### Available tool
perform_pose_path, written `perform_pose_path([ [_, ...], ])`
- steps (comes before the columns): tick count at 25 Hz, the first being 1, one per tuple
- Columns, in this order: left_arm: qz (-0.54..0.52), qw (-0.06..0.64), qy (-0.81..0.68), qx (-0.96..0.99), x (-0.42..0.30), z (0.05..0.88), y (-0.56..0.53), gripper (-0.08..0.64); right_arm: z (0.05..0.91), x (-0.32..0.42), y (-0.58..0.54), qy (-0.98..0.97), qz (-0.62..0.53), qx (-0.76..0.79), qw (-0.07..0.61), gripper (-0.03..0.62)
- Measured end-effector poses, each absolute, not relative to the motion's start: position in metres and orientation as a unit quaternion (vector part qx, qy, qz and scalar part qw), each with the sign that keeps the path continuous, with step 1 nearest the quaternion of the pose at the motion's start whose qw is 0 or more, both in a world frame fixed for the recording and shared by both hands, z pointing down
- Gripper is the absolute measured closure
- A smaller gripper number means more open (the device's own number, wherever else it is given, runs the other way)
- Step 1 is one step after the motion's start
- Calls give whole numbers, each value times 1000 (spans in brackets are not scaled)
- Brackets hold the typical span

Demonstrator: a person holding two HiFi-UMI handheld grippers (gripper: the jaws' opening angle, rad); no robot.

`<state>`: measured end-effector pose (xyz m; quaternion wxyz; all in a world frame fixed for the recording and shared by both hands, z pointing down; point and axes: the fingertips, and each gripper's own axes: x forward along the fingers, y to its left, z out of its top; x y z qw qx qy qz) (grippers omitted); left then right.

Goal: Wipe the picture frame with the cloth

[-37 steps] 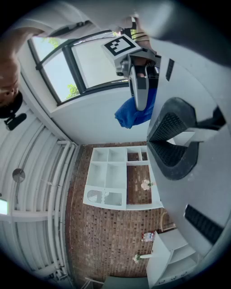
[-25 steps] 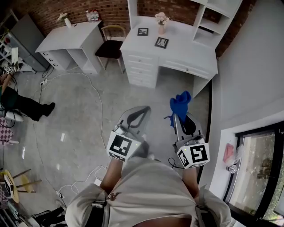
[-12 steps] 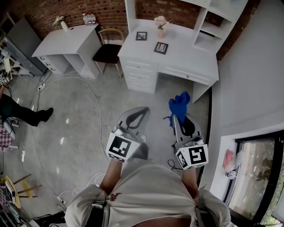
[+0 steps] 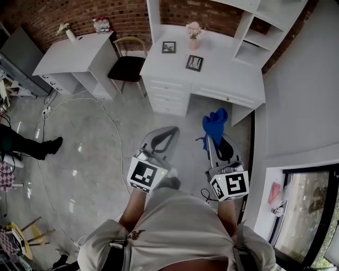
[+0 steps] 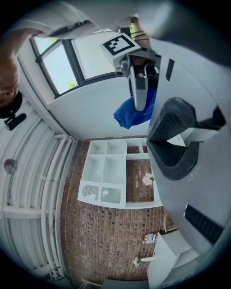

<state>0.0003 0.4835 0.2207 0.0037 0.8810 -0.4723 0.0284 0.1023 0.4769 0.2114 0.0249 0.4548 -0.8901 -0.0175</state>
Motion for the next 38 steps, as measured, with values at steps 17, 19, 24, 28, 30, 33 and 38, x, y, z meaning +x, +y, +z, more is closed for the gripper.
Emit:
perform_pose_path([
  [17,21,12,-454,890,-24,228,404,563,220,79,404,-879,-16,474,43,545],
  [19,21,12,-455,890,-24,229,396,564,220,79,395,-879,-16,474,44,545],
  [24,24,16,-459,888,-24,233,369,564,224,81,367,-880,-10,473,47,545],
  [28,27,19,-464,885,-21,236,343,564,228,83,340,-883,-6,468,48,545],
  [30,27,22,-468,883,-19,238,329,564,231,84,325,-885,-5,463,47,545],
  [33,31,19,-473,881,-18,240,306,564,234,87,301,-887,0,460,47,545],
  [38,35,21,-480,876,-13,238,267,565,234,92,259,-891,5,451,49,545],
])
